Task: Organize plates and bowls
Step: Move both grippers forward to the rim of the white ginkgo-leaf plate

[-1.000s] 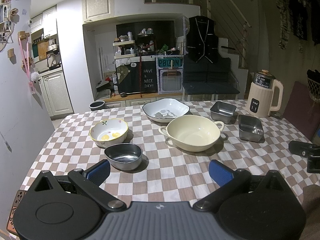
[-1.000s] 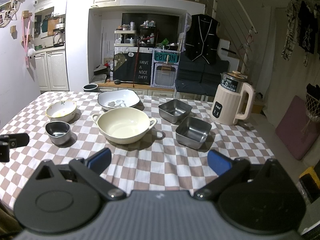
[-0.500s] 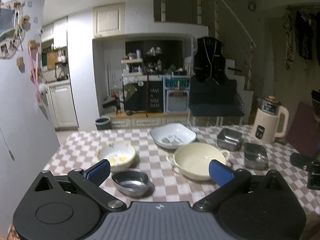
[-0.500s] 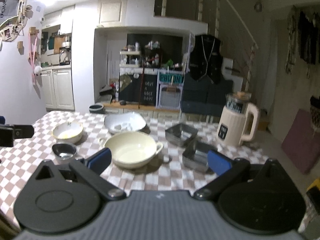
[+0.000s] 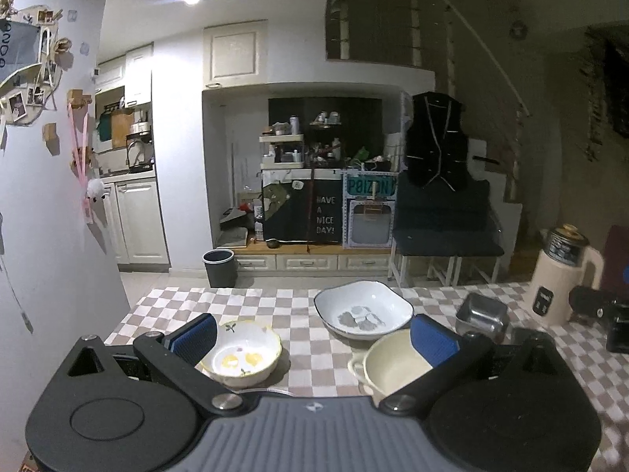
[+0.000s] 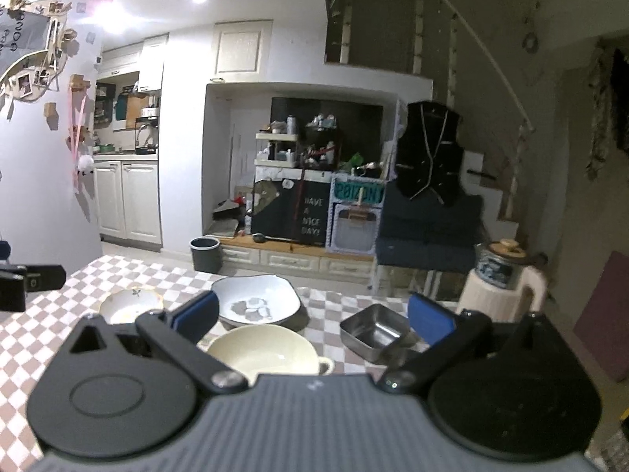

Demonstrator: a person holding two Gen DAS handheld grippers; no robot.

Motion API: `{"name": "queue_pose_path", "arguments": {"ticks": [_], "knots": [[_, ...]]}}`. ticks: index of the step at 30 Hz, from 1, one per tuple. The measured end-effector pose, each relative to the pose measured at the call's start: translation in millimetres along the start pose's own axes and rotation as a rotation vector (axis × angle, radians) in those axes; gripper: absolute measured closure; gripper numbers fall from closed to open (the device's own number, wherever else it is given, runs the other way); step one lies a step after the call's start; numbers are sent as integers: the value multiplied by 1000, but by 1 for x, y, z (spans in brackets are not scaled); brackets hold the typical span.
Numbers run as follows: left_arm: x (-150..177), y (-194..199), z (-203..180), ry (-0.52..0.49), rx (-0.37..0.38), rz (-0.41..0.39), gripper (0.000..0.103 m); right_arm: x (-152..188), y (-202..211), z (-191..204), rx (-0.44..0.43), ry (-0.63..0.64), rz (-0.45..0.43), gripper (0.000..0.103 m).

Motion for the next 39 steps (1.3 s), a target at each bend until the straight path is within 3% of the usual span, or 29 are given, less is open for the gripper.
{"name": "queue_pose_path", "arguments": {"ticks": [7,15,19,25,34,37,38,39], "knots": [[0,-57,-2,20,-33,34,0,1,-52,-7,-12,45,9,0],[13,-138,-8,57,-72,133,0,16,-116,-9,3,49,61,0],[28,-181,-14,35,-71,227,0,23,-146,-11,-4,60,80,0],[52,-241,-7,117,-91,329,0,26,-210,-20,-56,3,84,0],[91,-314,-1,208,-104,377,1,55,-299,-34,-68,-49,225,0],[104,-330,-1,266,-75,385,8,68,-323,-32,-71,-54,270,0],[109,-333,-1,282,-63,391,14,78,-338,-28,-72,-59,333,0],[113,-336,-1,293,-58,399,20,78,-338,-28,-72,-59,333,2]]}}
Point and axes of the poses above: each gripper's, at about its wrist camera, not at the fingertips, and y roughly against the way its jaws point, z to its left, x to its underside, the point moved 5 cm from there along -y, roughly the way its jaws point, and after that the axes turned 13 degrees about -z, right-handed, at the moved point
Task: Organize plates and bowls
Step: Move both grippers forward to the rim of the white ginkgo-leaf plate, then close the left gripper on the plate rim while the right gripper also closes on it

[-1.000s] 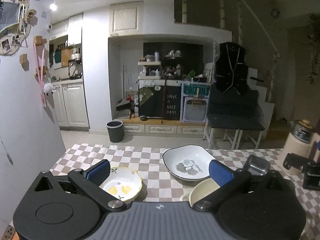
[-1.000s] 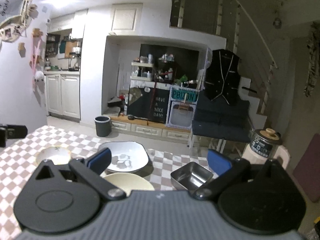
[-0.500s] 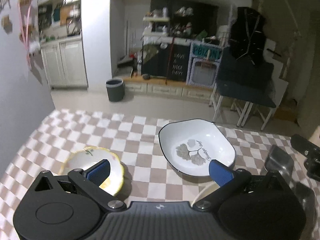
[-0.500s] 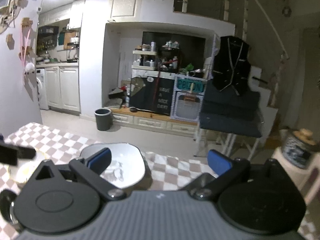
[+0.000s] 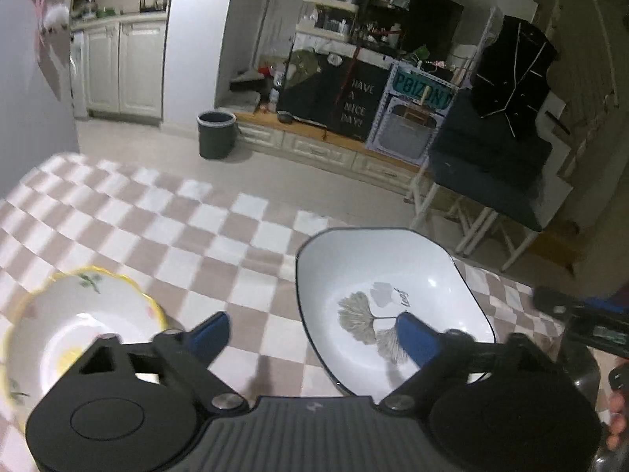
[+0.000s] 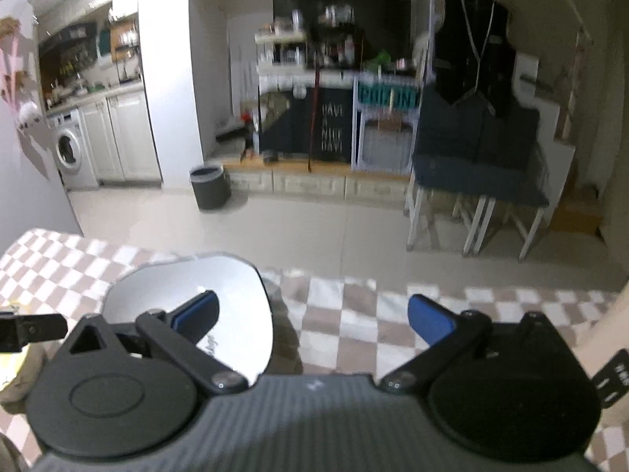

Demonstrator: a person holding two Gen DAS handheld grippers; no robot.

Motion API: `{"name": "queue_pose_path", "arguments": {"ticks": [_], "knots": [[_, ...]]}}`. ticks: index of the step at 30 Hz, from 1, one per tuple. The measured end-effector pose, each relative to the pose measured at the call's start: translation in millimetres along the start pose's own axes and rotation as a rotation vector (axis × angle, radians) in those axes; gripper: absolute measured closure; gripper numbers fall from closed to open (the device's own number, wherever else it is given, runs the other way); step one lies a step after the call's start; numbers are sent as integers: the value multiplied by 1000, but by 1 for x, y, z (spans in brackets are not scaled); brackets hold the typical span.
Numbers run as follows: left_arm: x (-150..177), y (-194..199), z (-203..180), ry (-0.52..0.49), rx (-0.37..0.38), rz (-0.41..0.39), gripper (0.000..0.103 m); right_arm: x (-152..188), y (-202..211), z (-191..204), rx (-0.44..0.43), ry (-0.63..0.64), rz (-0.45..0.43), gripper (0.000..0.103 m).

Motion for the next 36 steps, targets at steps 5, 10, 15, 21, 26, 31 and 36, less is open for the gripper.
{"name": "queue_pose_path", "arguments": {"ticks": [5,10,15,21,26,31,36], "knots": [[10,-19,1,25,43,37,45,9,-40,17,-62,23,115,33],[20,-31,-4,5,94,78,59,24,-67,25,-97,-40,191,49],[23,-38,-3,-15,97,91,74,39,-85,32,-127,-63,265,73],[17,-46,12,35,103,108,91,41,-75,35,-148,-13,241,84],[10,-57,14,-2,114,119,92,46,-49,34,-162,-68,278,85],[3,-76,27,164,141,200,92,47,-48,27,-200,-133,297,84],[-4,-95,21,81,159,234,92,49,-67,16,-162,-235,283,79]]}}
Point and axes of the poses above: each gripper's, at about its wrist camera, not at the fingertips, and y roughly against the way its jaws point, z to its left, x to its underside, the point moved 5 cm from there along -y, roughly the way its jaws point, and after that the axes turned 13 degrees about -z, right-handed, at the moved point
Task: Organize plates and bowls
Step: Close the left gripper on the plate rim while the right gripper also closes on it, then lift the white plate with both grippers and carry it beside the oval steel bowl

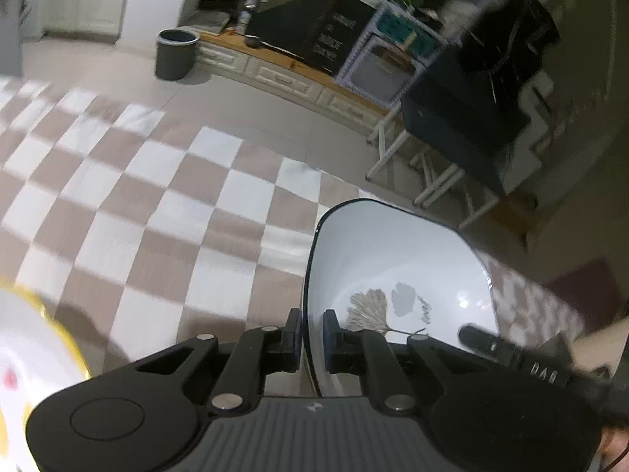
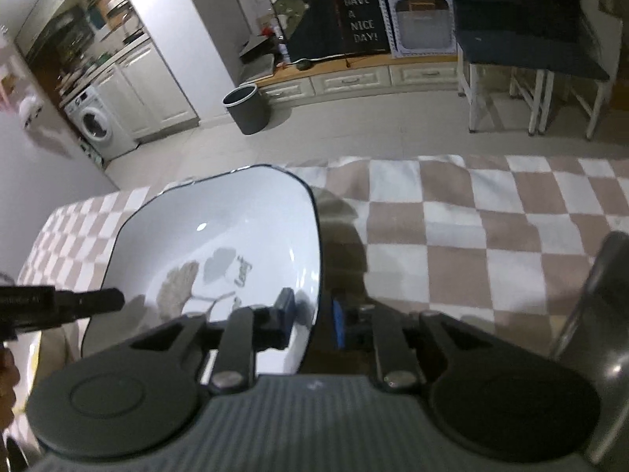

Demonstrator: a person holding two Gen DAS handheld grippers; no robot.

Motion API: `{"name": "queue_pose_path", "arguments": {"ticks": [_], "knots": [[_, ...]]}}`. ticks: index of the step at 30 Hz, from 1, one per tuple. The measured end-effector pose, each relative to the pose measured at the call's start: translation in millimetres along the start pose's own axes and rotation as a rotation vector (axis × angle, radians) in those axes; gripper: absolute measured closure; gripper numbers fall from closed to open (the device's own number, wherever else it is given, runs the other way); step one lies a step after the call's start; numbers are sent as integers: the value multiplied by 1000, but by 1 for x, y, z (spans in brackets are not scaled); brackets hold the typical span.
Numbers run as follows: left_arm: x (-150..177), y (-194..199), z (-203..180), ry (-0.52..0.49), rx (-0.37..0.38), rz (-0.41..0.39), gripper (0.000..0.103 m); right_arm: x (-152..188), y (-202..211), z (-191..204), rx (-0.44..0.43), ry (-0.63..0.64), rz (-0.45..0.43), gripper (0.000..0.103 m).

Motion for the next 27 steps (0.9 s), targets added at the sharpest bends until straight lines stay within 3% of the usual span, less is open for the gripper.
{"name": "queue_pose_path", "arguments": {"ticks": [3,7,10,14,20,27], "knots": [[0,-9,-1,-39,1,14,92,-1,-12,3,0,1,-11,78],[1,-11,3,-12,24,-1,92,-4,-18,2,-9,-25,-9,79],[4,-7,-1,-72,15,-22,91,-6,-17,-3,-8,-54,-2,82],[5,4,-5,-100,2,-53,90,-4,-9,5,-5,7,-28,82],[-6,51,-30,-230,10,-144,86,-16,27,18,-7,49,-116,86],[-13,144,-60,-286,61,-251,86,-32,109,38,-51,57,-226,88]]}}
Point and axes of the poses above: each gripper's, at about its wrist camera, not at the fingertips, and y roughly against the way its jaws point, z to its left, x to its underside, the point moved 5 cm from there along -y, roughly the way its jaws point, and after that the axes turned 13 degrees about -z, right-handed, at the moved point
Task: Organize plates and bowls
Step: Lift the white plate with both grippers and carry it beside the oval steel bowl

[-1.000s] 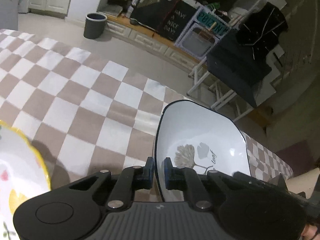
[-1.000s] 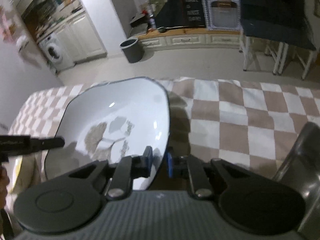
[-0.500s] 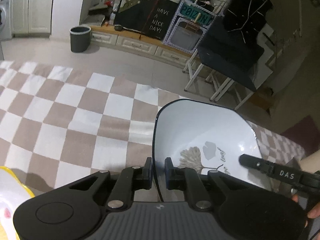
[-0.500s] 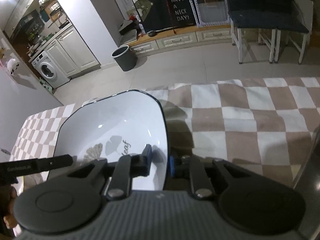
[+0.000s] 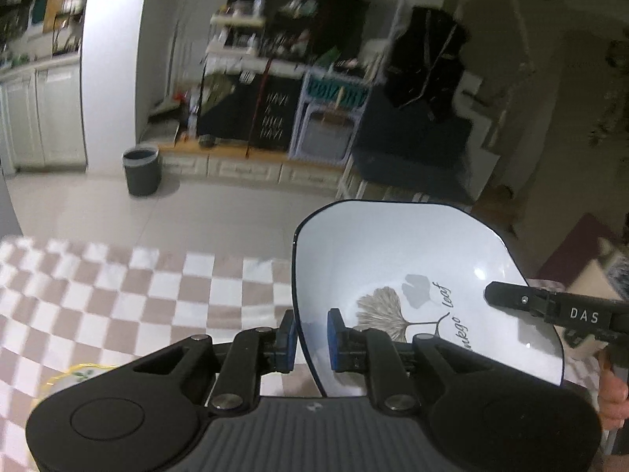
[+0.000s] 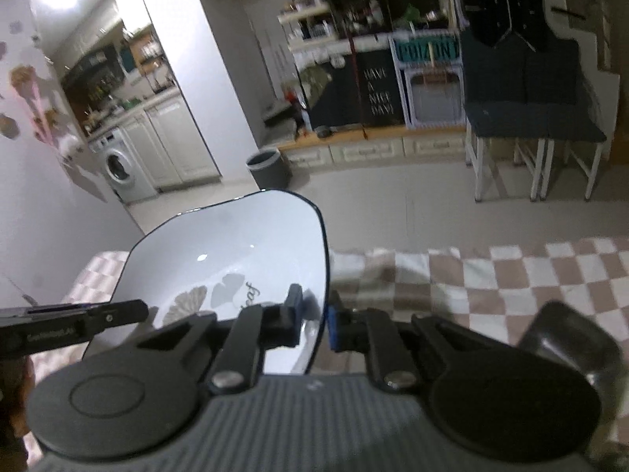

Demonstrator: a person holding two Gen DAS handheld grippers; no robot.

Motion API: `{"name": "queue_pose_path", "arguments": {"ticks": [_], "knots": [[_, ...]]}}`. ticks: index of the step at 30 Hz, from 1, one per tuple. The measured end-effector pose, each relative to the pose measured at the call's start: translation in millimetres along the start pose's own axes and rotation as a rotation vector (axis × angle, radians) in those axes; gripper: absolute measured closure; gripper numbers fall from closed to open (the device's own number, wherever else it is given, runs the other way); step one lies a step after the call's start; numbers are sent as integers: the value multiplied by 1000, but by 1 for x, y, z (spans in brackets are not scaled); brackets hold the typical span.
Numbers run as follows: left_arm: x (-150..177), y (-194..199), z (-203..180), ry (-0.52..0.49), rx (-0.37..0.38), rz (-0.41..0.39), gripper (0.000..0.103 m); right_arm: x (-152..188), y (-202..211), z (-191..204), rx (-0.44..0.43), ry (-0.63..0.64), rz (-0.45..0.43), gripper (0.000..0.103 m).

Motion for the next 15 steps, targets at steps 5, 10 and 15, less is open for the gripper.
{"name": "queue_pose_path", "arguments": {"ticks": [5,10,15], "knots": [[-2,69,-18,-19,4,-31,86,0,66,21,-39,14,-56,89],[10,133,-34,-36,30,-48,87,14,126,40,-44,3,-52,89],[31,183,-44,-74,57,-41,88,35,174,53,-42,-46,-44,89]]}}
Point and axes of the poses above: each gripper's, at about its wrist camera, not at the fingertips, and y roughly against the way its jaws point, z to its left, x to its underside, the point moved 5 cm from there along -y, roughly the way its jaws point, and after that the axes turned 13 degrees about -z, right-handed, at the moved point
